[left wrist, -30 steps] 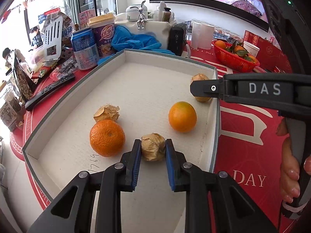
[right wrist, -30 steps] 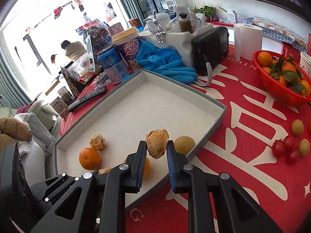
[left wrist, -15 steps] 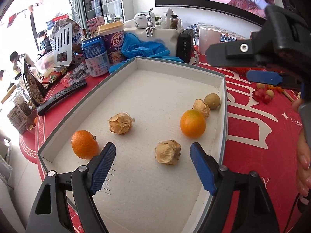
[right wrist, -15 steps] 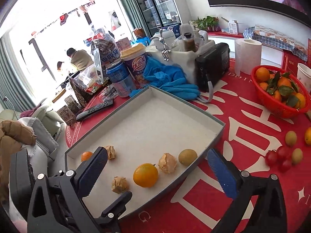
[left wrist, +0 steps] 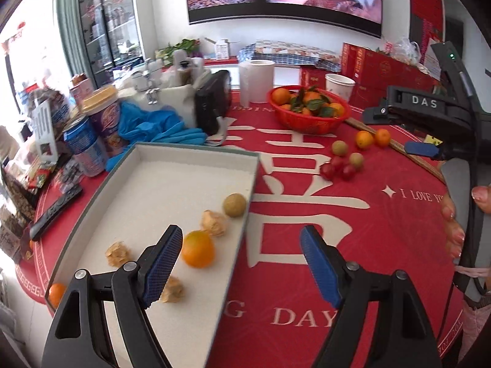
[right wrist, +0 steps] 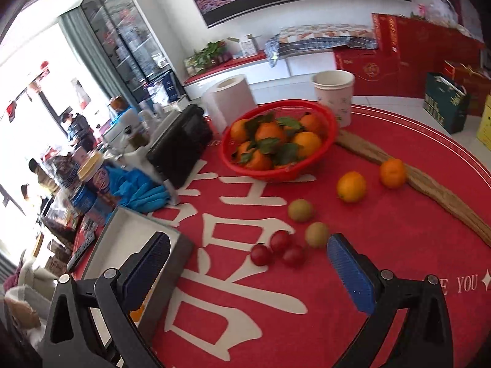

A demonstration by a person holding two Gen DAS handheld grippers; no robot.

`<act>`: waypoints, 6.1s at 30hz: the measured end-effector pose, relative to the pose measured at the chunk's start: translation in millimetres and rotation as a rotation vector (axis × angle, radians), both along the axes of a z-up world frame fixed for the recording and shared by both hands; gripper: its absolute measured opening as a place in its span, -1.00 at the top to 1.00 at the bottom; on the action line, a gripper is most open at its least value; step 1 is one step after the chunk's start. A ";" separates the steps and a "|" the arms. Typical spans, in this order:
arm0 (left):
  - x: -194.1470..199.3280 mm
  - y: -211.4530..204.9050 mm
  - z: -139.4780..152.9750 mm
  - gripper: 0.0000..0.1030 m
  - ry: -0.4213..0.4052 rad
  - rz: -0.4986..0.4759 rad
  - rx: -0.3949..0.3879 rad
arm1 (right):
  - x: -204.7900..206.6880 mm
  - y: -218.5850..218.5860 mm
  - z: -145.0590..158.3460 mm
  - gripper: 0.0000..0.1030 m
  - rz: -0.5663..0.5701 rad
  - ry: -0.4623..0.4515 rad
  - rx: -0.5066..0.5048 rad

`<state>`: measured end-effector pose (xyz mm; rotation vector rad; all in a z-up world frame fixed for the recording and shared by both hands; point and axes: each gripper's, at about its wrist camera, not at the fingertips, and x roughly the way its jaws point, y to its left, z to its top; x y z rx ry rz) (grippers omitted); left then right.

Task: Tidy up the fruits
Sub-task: 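Move both open tools back toward the fruits on the tablecloth, then grasp a cherry tomato with the left tool while the right tool grasps another, then carry both cherry tomatoes in the two tools over the white tray, then open both tools to release the cherry tomatoes into the tray, then move both open tools back toward the fruits on the tablecloth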

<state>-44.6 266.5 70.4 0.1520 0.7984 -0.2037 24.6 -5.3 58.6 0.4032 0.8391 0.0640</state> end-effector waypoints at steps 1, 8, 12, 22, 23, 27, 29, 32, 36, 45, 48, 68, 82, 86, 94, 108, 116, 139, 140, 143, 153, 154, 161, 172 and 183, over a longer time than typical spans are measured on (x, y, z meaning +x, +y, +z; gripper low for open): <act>3.5 -11.5 0.4 -0.59 -0.006 -0.024 0.012 | -0.5 -15.6 -3.6 -1.00 -0.040 0.023 0.000; 47.6 -83.7 -19.3 -0.57 0.039 -0.151 0.056 | -11.9 -77.8 -38.0 -1.00 -0.166 0.191 -0.129; 71.0 -104.2 -38.5 -0.48 0.045 -0.165 0.087 | -17.9 -89.4 -53.7 -1.00 -0.145 0.250 -0.166; 103.5 -130.7 -64.7 -0.24 0.066 -0.202 0.084 | -29.5 -97.7 -64.6 -1.00 -0.093 0.262 -0.198; 104.4 -132.0 -64.7 -0.18 0.066 -0.206 0.075 | -29.7 -95.8 -65.2 -1.00 -0.088 0.263 -0.216; 107.1 -138.6 -64.5 0.38 0.065 -0.236 0.056 | -25.2 -83.7 -71.4 -1.00 -0.079 0.271 -0.331; 106.2 -139.1 -64.7 0.55 0.072 -0.250 0.041 | -26.2 -84.2 -71.6 -1.00 -0.082 0.258 -0.328; 101.4 -131.8 -64.4 0.55 0.076 -0.218 0.033 | -26.5 -84.6 -71.6 -1.00 -0.082 0.257 -0.329; 82.8 -112.7 -64.6 0.55 0.072 -0.188 0.041 | -21.6 -76.8 -70.6 -1.00 -0.057 0.239 -0.335; 48.0 -77.3 -63.3 0.55 0.111 -0.140 0.032 | 7.4 -28.2 -72.6 -1.00 0.068 0.151 -0.359; 38.6 -72.5 -62.6 0.54 0.112 -0.127 0.043 | 21.6 -21.0 -72.6 -0.98 0.056 0.133 -0.354; 17.3 -54.2 -47.2 0.54 0.059 -0.099 -0.003 | 2.6 -37.8 -48.8 0.92 0.052 0.027 -0.134; 0.4 -44.1 -32.1 0.54 0.032 -0.094 -0.019 | 3.8 -22.2 -54.9 0.04 0.141 0.032 -0.191; -1.2 -36.2 -27.4 0.54 0.029 -0.082 -0.030 | 15.9 -2.5 -61.7 0.05 0.154 0.038 -0.269; -10.9 -20.1 -19.5 0.54 0.011 -0.055 -0.026 | 31.2 10.3 -63.9 0.58 0.146 0.024 -0.221; -11.8 1.0 -10.3 0.54 -0.033 0.016 -0.018 | 2.6 -15.0 -30.0 0.58 0.178 -0.060 0.014; -10.9 24.2 -8.7 0.54 -0.045 0.076 0.004 | -7.1 16.6 -8.7 0.58 0.250 -0.113 0.025; -2.6 94.3 -27.7 0.54 -0.001 0.254 0.007 | -13.4 146.5 -11.2 0.58 0.521 -0.113 0.005; -2.2 96.2 -28.3 0.54 0.001 0.259 0.007 | -13.6 152.0 -12.1 0.58 0.532 -0.111 0.001; -0.5 102.5 -31.8 0.54 0.010 0.275 0.008 | -15.3 169.2 -16.2 0.58 0.566 -0.102 -0.019; -3.6 115.8 -55.9 0.52 0.073 0.316 -0.040 | -19.6 202.6 -37.9 0.58 0.655 -0.053 -0.077; -3.8 116.0 -57.9 0.48 0.078 0.317 -0.045 | -19.0 203.9 -39.1 0.58 0.661 -0.045 -0.079; -8.9 116.8 -53.9 -0.41 0.035 0.354 -0.044 | -19.0 199.0 -33.4 -0.45 0.645 -0.069 -0.061; -12.7 98.1 -15.3 -0.55 -0.024 0.303 -0.033 | -17.1 154.5 9.0 -1.00 0.457 -0.160 -0.031; -6.3 25.7 12.1 -0.56 -0.026 0.114 0.000 | 10.6 38.2 -0.1 -1.00 0.079 0.009 0.047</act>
